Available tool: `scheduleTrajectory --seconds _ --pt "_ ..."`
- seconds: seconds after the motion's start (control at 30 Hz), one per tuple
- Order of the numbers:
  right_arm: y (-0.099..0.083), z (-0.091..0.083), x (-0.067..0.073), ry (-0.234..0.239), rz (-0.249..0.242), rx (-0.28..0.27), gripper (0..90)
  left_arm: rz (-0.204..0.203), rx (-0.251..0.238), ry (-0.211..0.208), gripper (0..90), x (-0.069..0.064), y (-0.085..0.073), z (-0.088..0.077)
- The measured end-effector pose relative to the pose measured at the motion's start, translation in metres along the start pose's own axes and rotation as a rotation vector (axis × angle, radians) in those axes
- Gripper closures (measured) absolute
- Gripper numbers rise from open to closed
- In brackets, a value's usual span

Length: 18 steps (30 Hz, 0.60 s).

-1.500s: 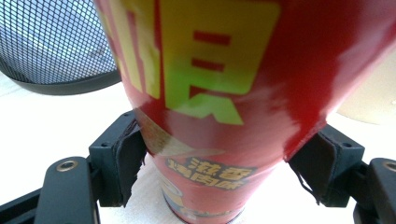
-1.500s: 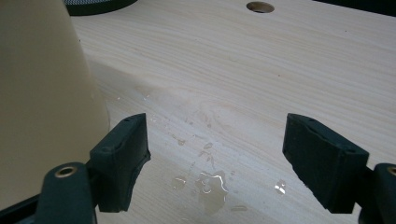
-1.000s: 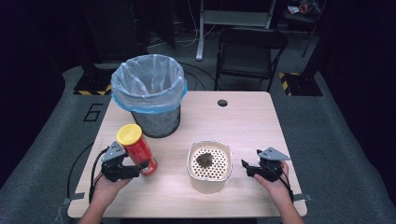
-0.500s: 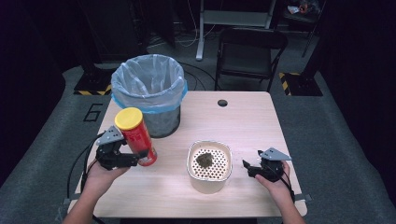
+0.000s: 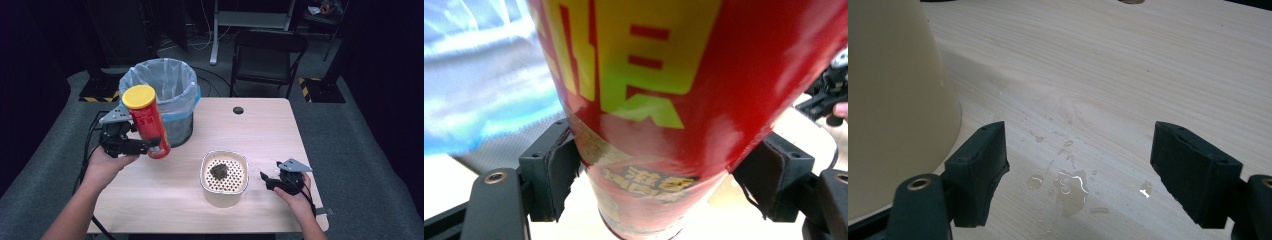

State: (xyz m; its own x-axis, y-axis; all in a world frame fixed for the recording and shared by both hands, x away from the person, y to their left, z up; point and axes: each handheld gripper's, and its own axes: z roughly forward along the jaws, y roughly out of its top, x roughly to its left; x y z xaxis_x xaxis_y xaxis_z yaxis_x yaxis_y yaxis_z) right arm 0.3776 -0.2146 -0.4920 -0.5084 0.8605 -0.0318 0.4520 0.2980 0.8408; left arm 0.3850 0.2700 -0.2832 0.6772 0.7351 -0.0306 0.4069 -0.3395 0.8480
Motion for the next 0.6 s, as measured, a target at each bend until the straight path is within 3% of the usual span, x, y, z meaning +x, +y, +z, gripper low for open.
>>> scheduleTrajectory --seconds 0.23,0.3,0.33,0.6 --pt "-0.001 0.001 0.0 -0.002 0.001 0.007 22.1 0.01 -0.001 0.0 23.5 0.0 0.038 -0.009" --pt "-0.001 0.001 0.001 0.0 -0.002 0.01 22.1 0.019 0.002 0.016 23.5 0.004 0.055 -0.013" --pt "-0.001 0.001 0.001 0.0 -0.002 0.01 22.1 0.019 0.002 0.016 23.5 0.004 0.055 -0.013" --pt "0.0 0.0 0.0 0.001 -0.005 0.003 22.1 -0.015 -0.029 0.052 23.5 0.021 0.091 -0.016"
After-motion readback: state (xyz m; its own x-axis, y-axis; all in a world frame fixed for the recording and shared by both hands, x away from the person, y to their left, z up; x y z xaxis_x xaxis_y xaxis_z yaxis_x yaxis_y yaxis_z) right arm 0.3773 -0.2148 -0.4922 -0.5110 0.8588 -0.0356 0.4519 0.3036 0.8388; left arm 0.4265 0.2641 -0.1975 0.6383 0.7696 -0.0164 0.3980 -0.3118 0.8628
